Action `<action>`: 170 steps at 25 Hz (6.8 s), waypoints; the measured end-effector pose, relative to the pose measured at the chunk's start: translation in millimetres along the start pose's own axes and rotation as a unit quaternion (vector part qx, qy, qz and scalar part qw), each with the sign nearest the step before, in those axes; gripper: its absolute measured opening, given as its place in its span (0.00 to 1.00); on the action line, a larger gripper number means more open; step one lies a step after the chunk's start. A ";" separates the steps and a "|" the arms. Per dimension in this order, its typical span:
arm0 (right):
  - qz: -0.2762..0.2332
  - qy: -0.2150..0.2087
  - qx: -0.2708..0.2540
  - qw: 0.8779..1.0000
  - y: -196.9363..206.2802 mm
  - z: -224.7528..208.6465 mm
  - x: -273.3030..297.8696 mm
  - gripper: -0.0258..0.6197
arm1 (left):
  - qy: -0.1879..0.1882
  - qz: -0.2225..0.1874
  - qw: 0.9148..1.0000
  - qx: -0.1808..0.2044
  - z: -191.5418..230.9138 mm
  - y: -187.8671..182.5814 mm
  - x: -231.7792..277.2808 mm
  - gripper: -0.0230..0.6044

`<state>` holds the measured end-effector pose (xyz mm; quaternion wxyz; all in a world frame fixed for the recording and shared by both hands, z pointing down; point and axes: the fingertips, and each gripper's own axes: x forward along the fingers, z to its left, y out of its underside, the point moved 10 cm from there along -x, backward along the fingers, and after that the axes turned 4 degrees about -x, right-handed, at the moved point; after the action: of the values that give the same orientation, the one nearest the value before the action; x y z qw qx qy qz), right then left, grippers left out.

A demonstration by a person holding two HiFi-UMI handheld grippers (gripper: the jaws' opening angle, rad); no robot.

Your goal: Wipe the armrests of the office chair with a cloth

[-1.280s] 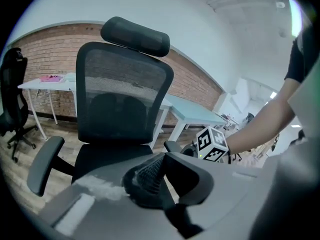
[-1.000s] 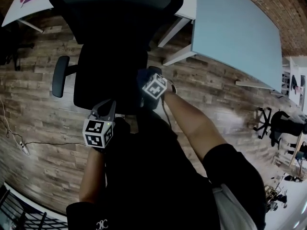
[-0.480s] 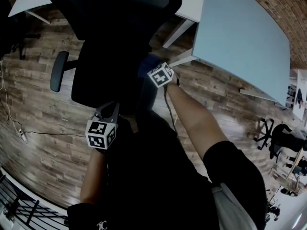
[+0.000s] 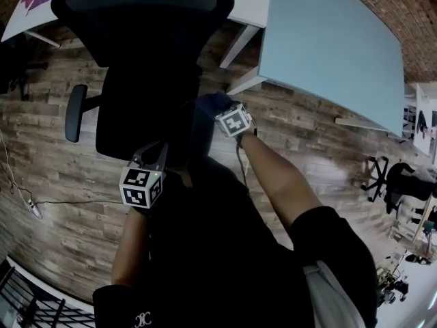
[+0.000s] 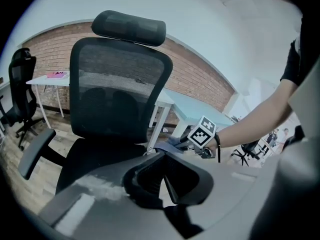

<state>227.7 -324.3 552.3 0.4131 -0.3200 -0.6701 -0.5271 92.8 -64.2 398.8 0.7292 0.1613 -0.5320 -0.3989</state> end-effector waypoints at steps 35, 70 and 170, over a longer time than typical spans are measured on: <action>-0.019 -0.016 0.016 1.000 68.2 166.7 -43.5 0.14 | 0.113 0.048 0.989 0.082 29.0 26.3 -28.9 0.05; 0.315 -0.185 -0.501 0.784 -127.3 85.2 40.0 0.14 | -0.019 -0.053 0.993 -0.104 63.7 52.1 -20.9 0.05; -0.128 -0.167 -0.167 0.963 114.1 29.4 -67.3 0.14 | 0.110 0.170 0.963 0.178 -47.1 -17.7 97.5 0.05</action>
<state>350.5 -268.0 539.7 0.1653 -0.3788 -0.6676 -0.6192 139.4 -157.7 432.2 0.7999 0.2383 -0.5307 -0.1478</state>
